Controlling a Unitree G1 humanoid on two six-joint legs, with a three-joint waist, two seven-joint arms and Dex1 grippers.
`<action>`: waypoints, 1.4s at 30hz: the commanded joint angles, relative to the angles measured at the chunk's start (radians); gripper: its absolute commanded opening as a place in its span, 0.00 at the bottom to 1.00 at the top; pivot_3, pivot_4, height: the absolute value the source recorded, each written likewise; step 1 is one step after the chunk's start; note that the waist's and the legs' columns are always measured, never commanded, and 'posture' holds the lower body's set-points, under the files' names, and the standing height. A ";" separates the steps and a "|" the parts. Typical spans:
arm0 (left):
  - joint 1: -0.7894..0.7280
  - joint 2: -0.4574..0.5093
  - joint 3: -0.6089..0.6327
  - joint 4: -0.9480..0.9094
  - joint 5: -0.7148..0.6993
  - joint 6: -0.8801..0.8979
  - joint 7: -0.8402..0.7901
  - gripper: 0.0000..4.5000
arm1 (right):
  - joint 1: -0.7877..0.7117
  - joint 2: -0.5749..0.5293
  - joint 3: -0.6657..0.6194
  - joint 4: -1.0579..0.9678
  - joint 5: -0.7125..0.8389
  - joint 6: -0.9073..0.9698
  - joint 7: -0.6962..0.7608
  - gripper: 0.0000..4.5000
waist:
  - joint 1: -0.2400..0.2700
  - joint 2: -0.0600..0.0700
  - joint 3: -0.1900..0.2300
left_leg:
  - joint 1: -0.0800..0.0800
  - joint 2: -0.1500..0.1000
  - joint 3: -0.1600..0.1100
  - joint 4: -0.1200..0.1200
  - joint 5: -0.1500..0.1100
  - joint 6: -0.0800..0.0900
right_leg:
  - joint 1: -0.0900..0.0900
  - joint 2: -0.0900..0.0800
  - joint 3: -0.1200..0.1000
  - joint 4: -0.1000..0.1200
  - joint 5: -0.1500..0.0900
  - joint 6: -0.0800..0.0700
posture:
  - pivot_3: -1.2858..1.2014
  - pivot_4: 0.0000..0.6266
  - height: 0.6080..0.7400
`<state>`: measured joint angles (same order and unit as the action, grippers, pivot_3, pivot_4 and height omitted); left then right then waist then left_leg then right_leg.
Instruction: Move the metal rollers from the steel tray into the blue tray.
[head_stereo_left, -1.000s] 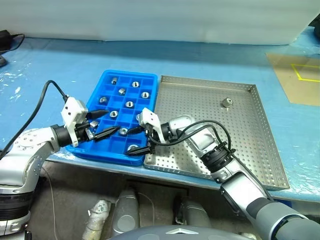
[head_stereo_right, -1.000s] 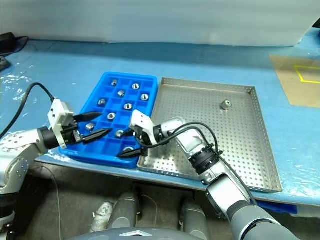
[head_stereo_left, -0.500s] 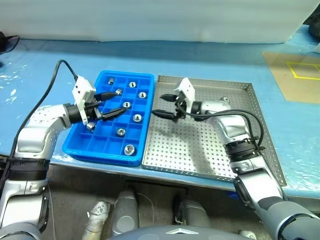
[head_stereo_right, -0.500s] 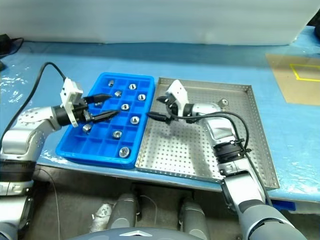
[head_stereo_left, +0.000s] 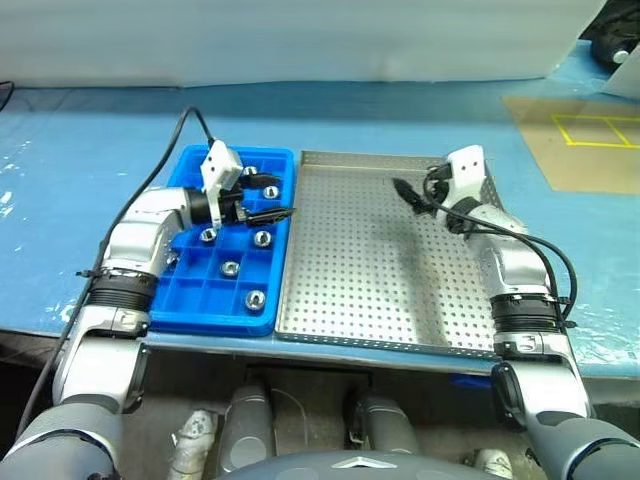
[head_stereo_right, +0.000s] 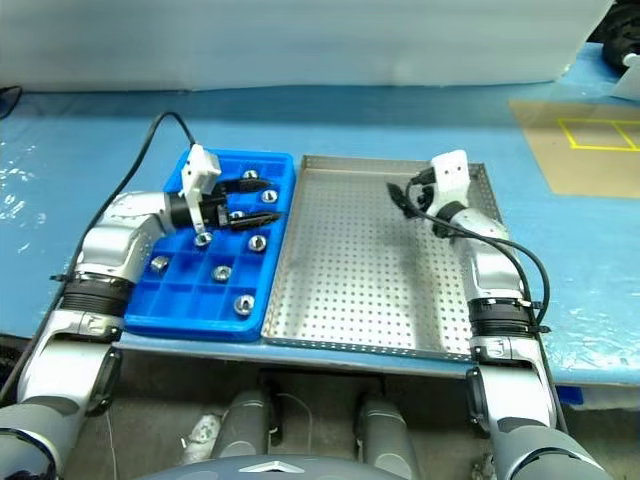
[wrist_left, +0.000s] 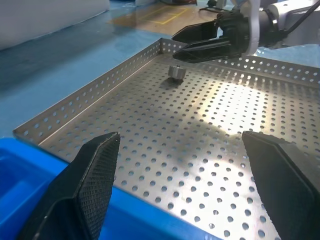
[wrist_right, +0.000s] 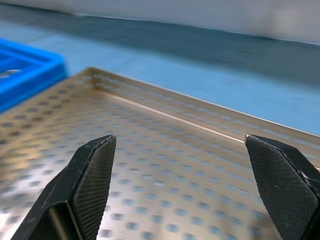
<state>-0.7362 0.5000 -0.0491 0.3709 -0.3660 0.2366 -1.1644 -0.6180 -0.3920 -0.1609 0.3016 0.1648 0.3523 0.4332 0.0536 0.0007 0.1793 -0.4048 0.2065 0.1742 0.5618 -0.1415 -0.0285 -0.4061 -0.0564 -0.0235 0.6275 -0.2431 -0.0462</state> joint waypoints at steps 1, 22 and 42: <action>-0.027 -0.032 -0.006 0.011 0.018 -0.039 0.002 0.92 | -0.021 0.002 -0.019 0.035 -0.024 -0.064 -0.070 0.95 | -0.013 0.000 0.000 | 0.000 0.000 0.000 0.000 0.000 0.000 | 0.000 0.000 0.000 0.000 0.000 0.000 | 0.43 0.24 1.00; -0.042 -0.207 -0.024 0.021 0.036 -0.051 0.061 0.92 | -0.261 0.038 -0.010 0.765 -0.101 -0.411 -0.271 0.95 | -0.028 0.000 0.000 | -0.003 0.000 0.001 0.007 -0.005 0.015 | 0.001 -0.002 0.000 0.001 0.000 0.000 | 0.44 0.24 1.00; -0.014 -0.195 -0.021 0.008 0.035 -0.042 0.062 0.92 | -0.250 0.072 0.015 0.791 -0.126 -0.473 -0.255 0.60 | -0.015 0.001 0.000 | -0.001 0.001 0.002 0.012 -0.008 0.013 | 0.000 -0.002 0.001 0.010 0.000 -0.001 | 0.45 0.24 1.00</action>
<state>-0.7448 0.3006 -0.0769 0.4187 -0.3285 0.1983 -1.1040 -0.8580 -0.3231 -0.1457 1.1208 0.0380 -0.1001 0.1726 0.0384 0.0012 0.1795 -0.4058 0.2073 0.1762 0.5742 -0.1490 -0.0159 -0.4065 -0.0584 -0.0224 0.6372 -0.2435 -0.0471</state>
